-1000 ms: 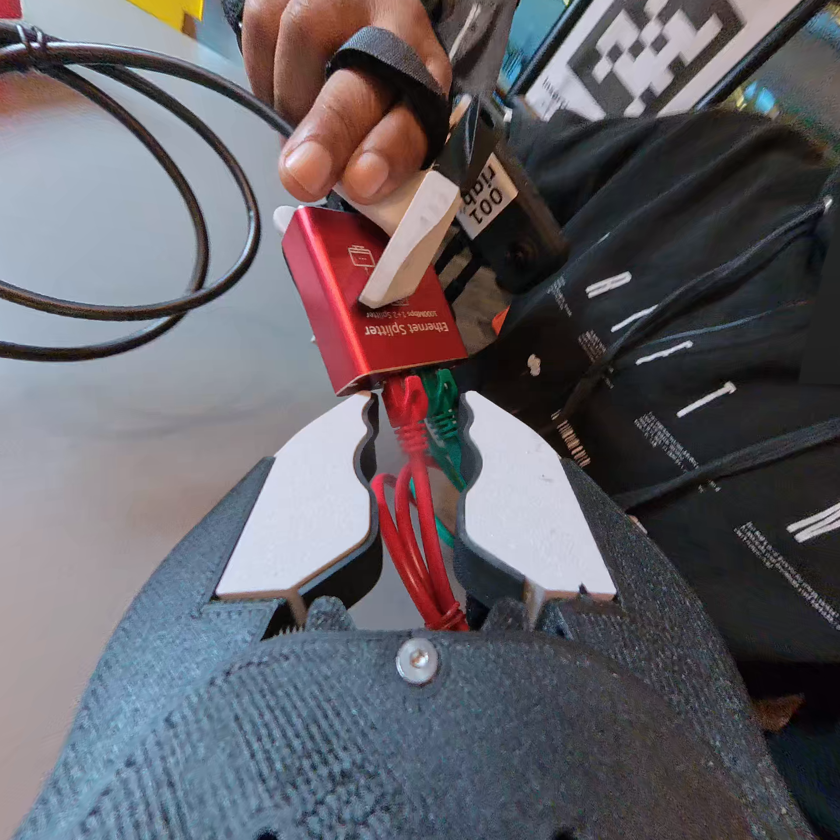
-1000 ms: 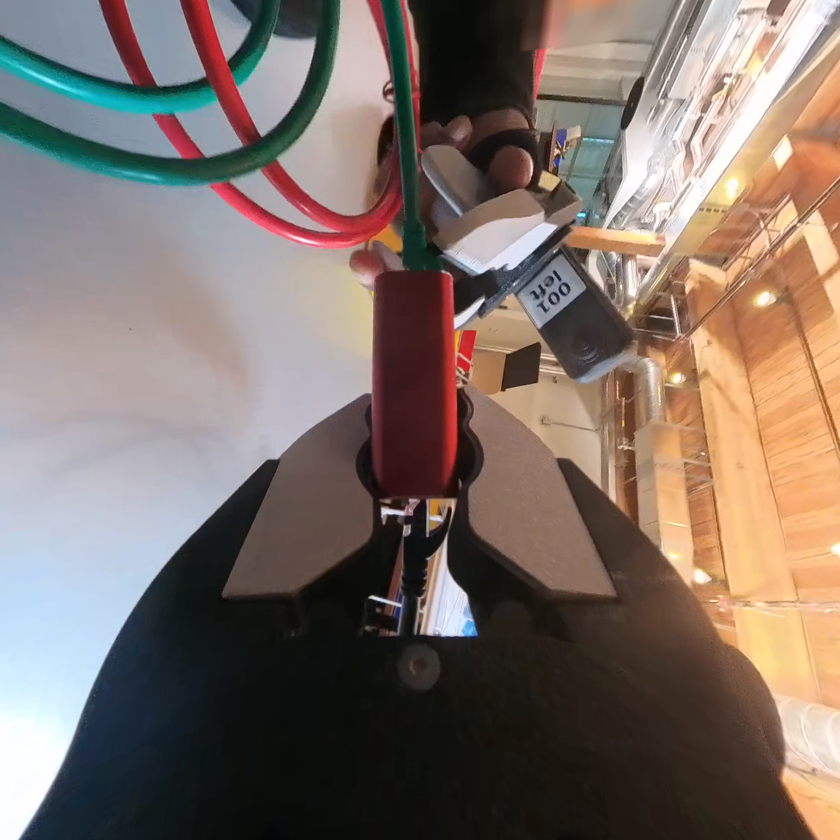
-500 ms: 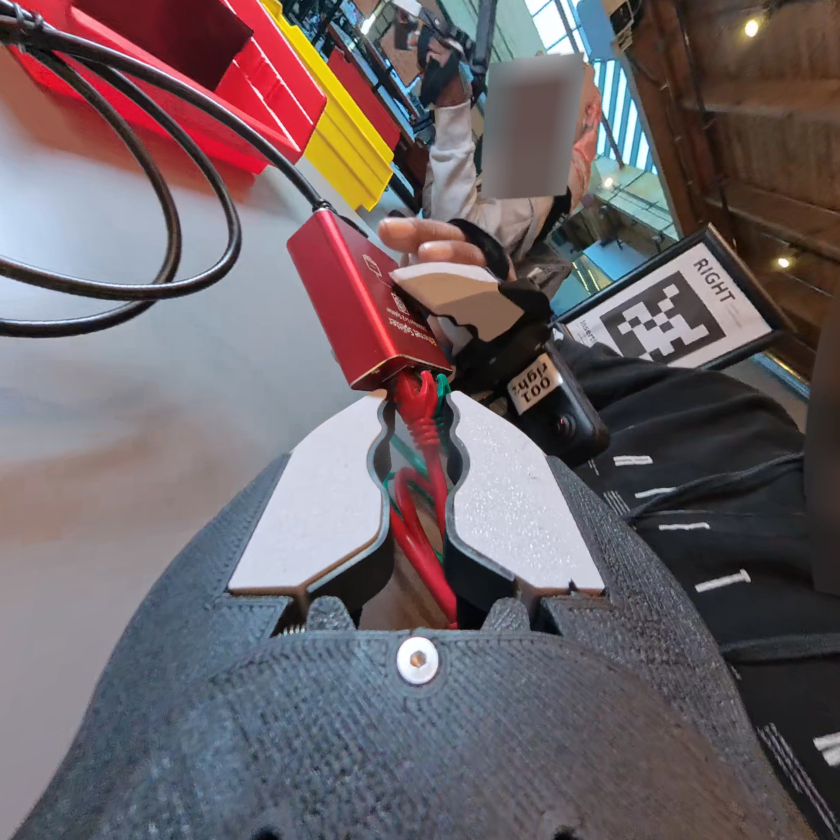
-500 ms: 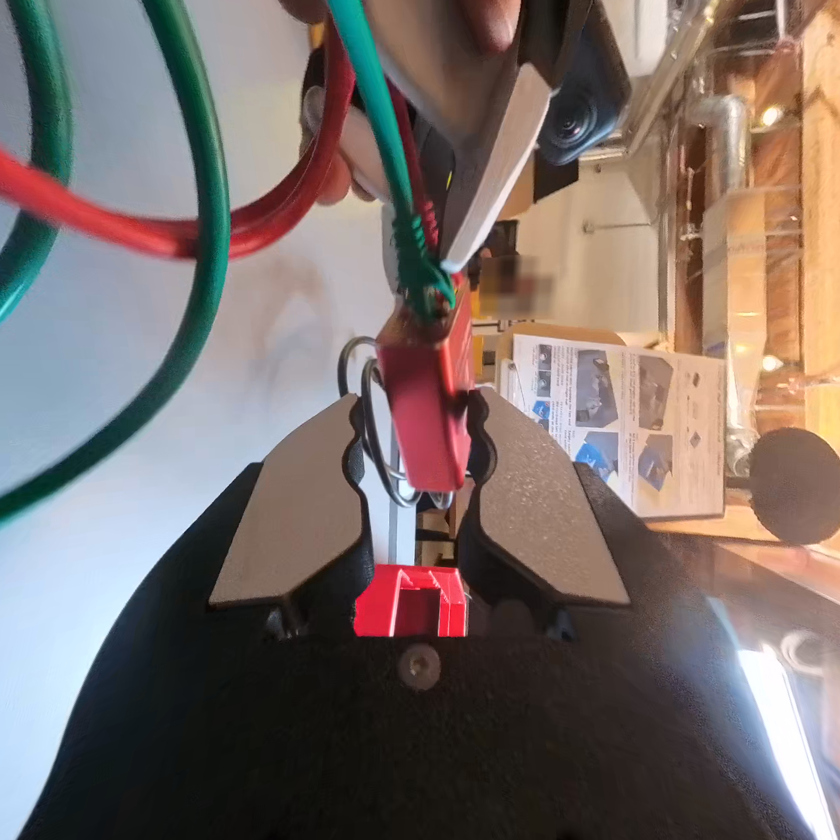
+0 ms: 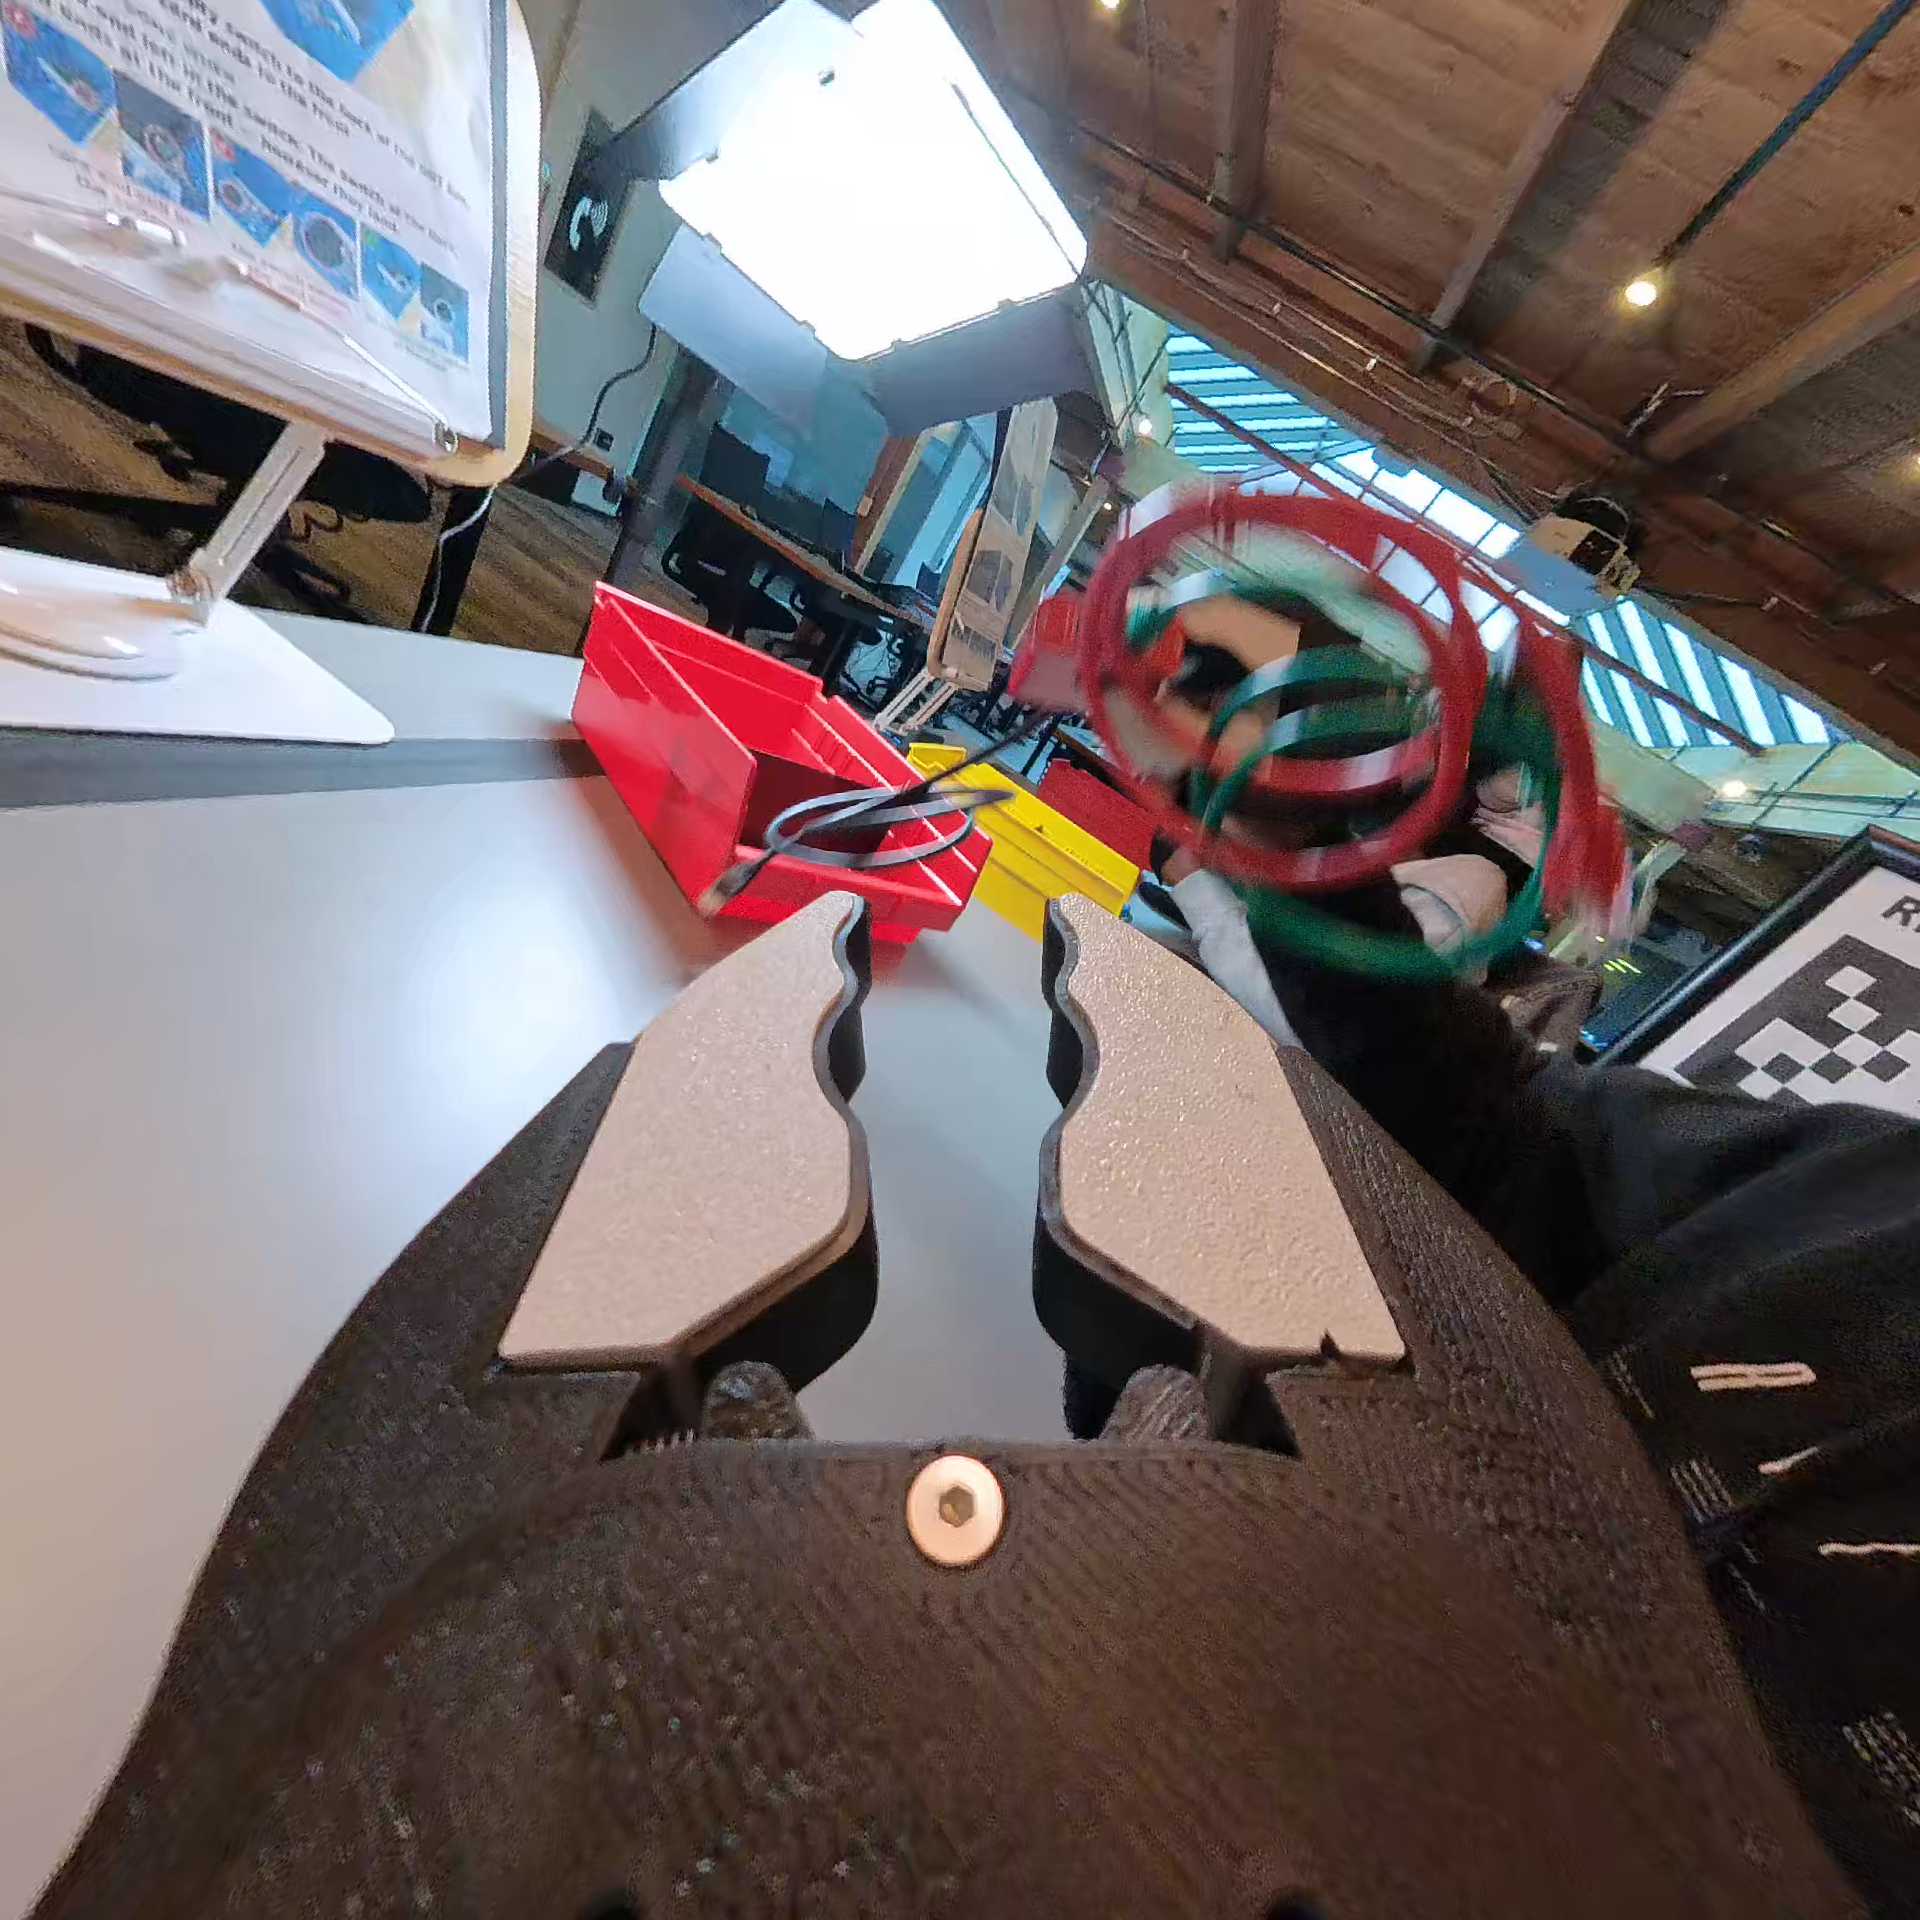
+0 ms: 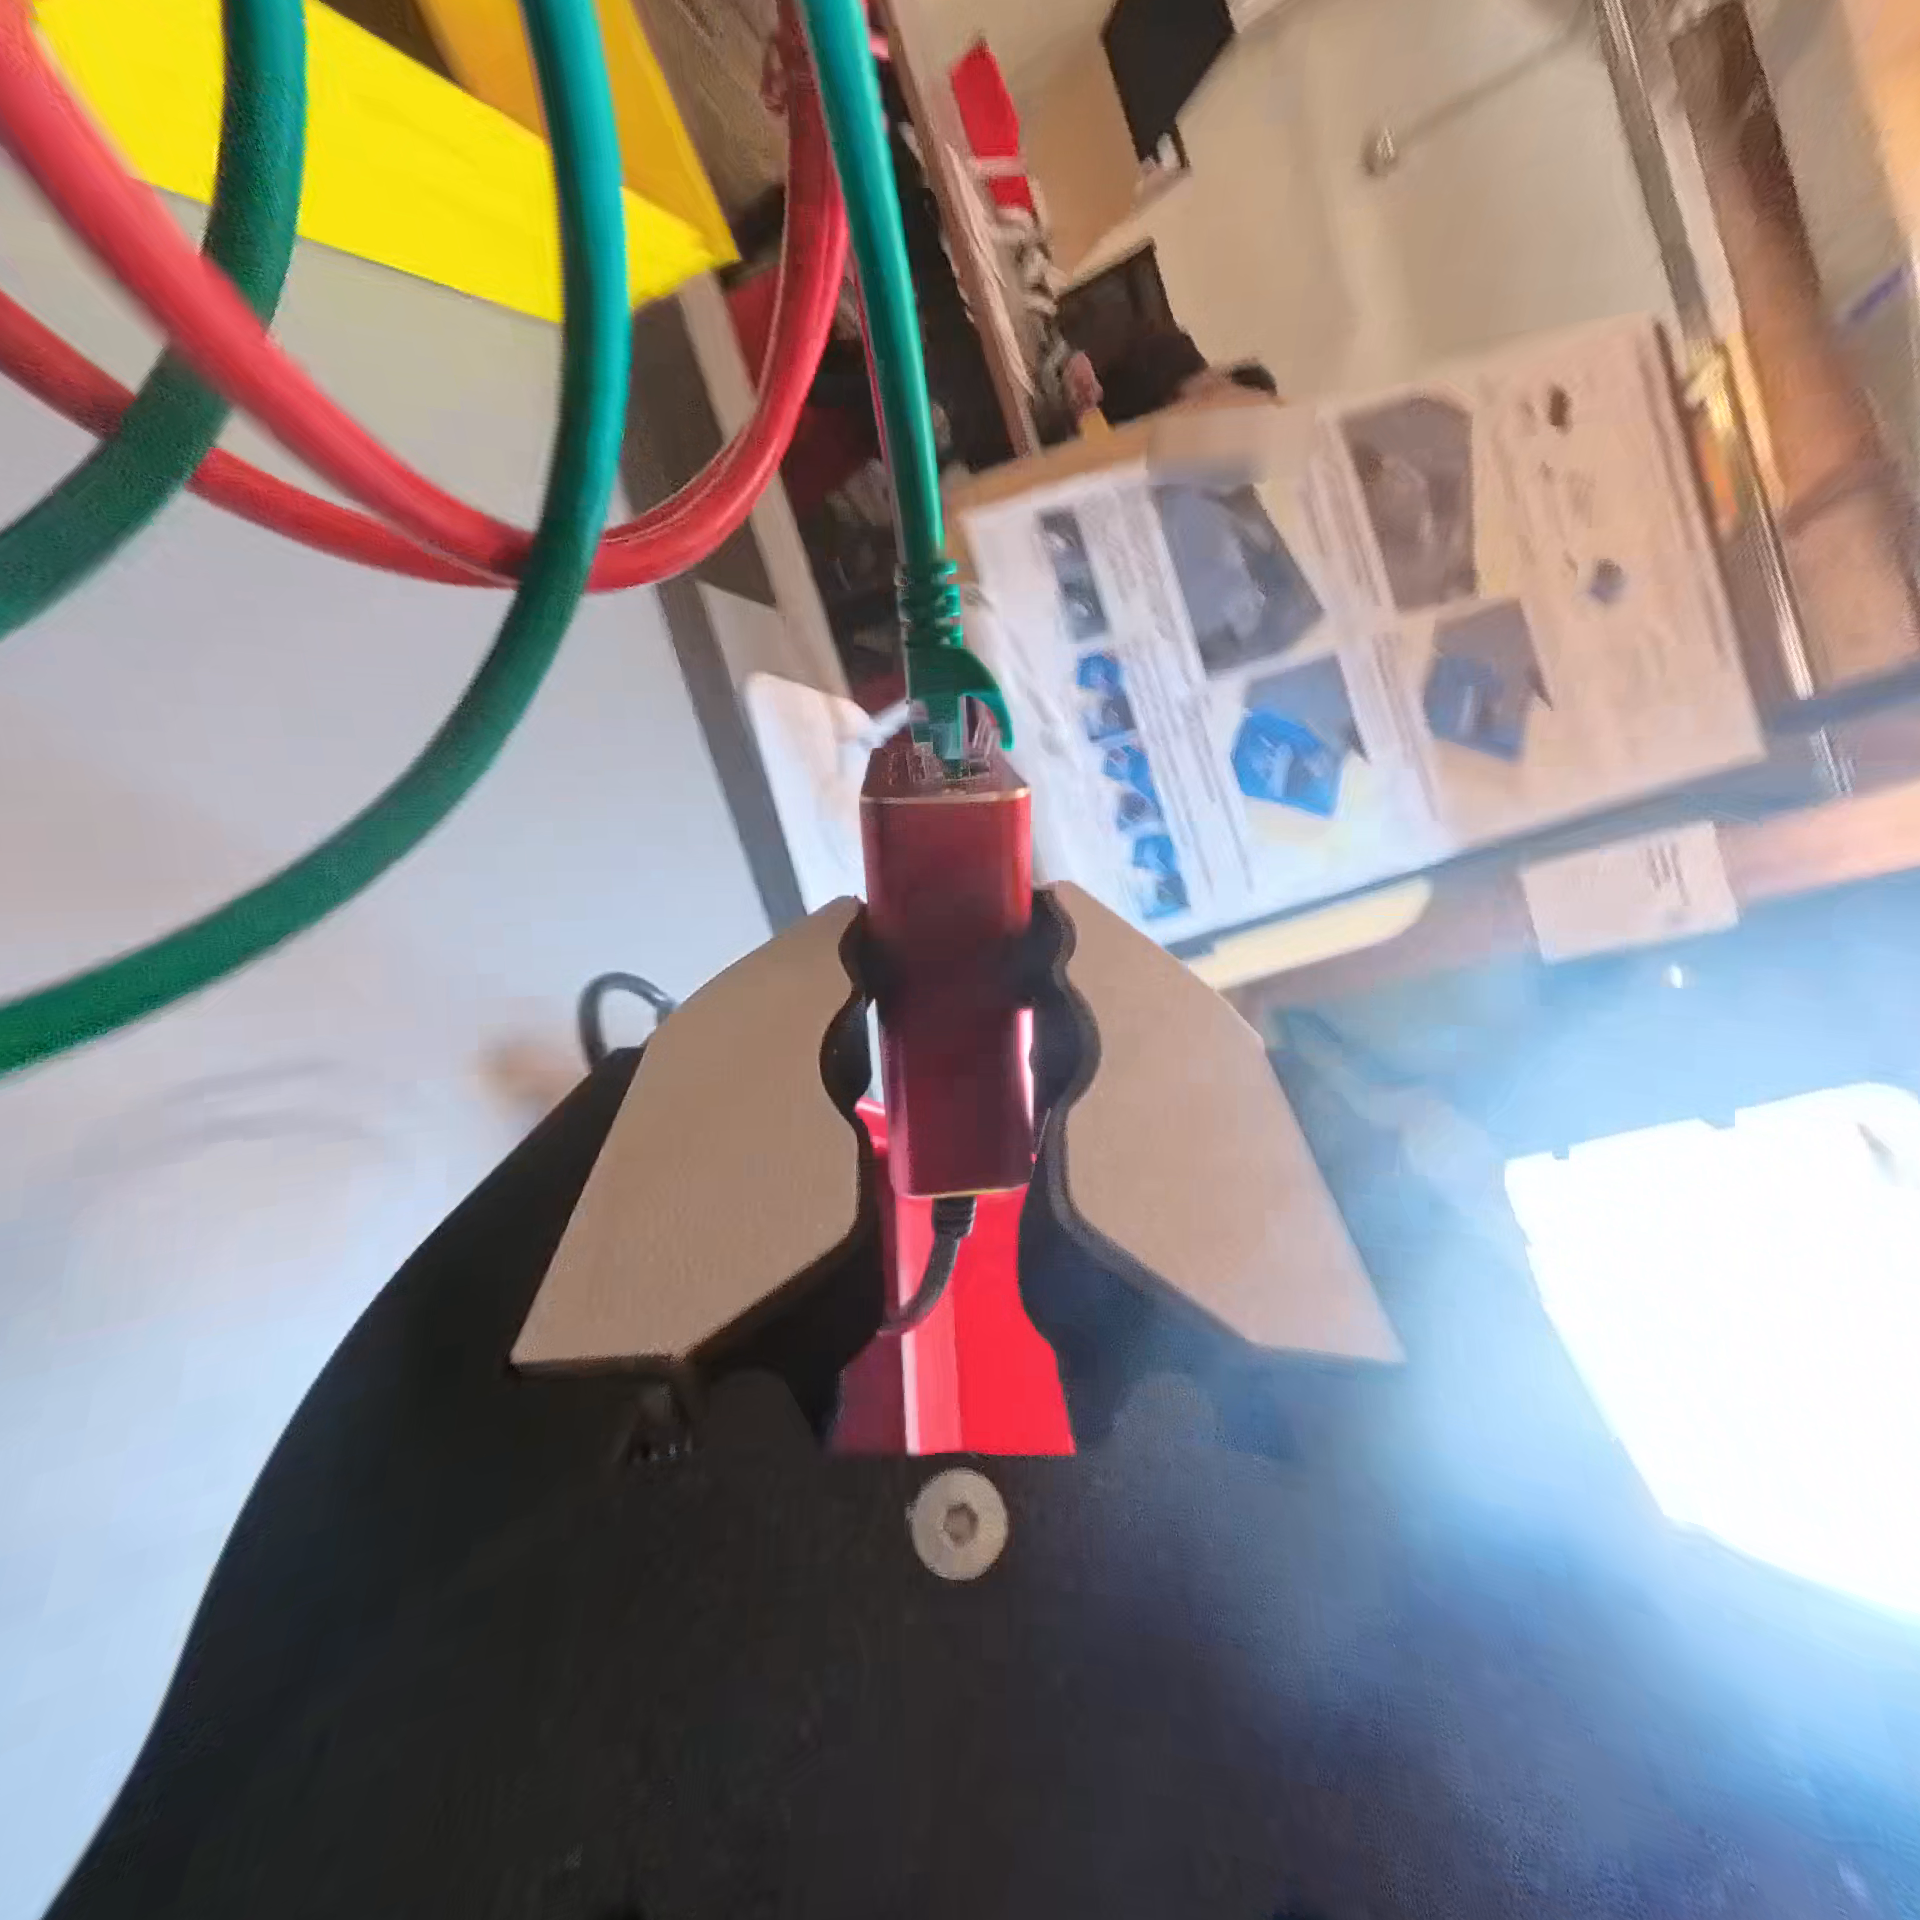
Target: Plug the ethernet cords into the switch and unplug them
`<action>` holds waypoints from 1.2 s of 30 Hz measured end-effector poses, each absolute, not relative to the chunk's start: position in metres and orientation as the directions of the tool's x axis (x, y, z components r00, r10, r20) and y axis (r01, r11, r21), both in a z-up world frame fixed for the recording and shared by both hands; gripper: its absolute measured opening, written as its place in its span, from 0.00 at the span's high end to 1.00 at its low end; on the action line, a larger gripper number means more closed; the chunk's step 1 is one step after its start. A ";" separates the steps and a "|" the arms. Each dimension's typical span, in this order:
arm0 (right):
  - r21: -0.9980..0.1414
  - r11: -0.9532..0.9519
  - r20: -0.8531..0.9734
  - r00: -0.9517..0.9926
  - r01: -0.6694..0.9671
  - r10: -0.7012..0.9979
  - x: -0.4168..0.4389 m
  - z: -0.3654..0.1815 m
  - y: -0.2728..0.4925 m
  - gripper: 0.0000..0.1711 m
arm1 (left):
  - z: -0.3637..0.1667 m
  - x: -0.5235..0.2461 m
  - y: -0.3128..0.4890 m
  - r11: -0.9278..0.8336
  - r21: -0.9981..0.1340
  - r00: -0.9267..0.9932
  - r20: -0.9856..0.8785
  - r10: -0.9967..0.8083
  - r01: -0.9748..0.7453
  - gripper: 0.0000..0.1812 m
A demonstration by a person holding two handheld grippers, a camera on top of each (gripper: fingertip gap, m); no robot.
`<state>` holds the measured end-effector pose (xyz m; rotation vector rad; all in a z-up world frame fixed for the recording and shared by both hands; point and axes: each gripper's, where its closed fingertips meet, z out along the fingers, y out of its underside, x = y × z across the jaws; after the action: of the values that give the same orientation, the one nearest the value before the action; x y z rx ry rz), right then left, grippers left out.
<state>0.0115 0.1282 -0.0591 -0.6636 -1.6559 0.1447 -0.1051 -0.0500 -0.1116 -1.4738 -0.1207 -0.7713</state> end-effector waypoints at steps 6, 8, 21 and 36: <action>-0.214 0.709 0.948 -0.031 0.671 0.316 0.039 0.019 0.255 0.85 | -0.157 -0.085 -0.048 -0.231 -0.831 0.742 0.555 -0.376 0.505 0.82; -0.032 0.603 0.971 -0.119 0.797 0.209 0.051 0.031 0.298 0.85 | -0.162 -0.078 -0.047 -0.258 -0.840 0.747 0.543 -0.384 0.478 0.82; 0.680 -0.184 0.733 -0.650 0.710 0.201 0.073 -0.055 0.486 0.84 | -0.203 -0.052 -0.039 -0.393 -0.862 0.794 0.470 -0.386 0.320 0.84; 0.735 0.159 0.536 -0.708 0.660 0.459 0.028 -0.213 0.457 0.68 | -0.229 -0.039 -0.039 -0.468 -0.868 0.823 0.384 -0.418 0.167 0.85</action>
<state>0.0281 0.4570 -0.2126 -1.0982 -2.2408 -1.5788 -0.0394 -0.0392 -0.2291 -1.9442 0.1871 -0.6915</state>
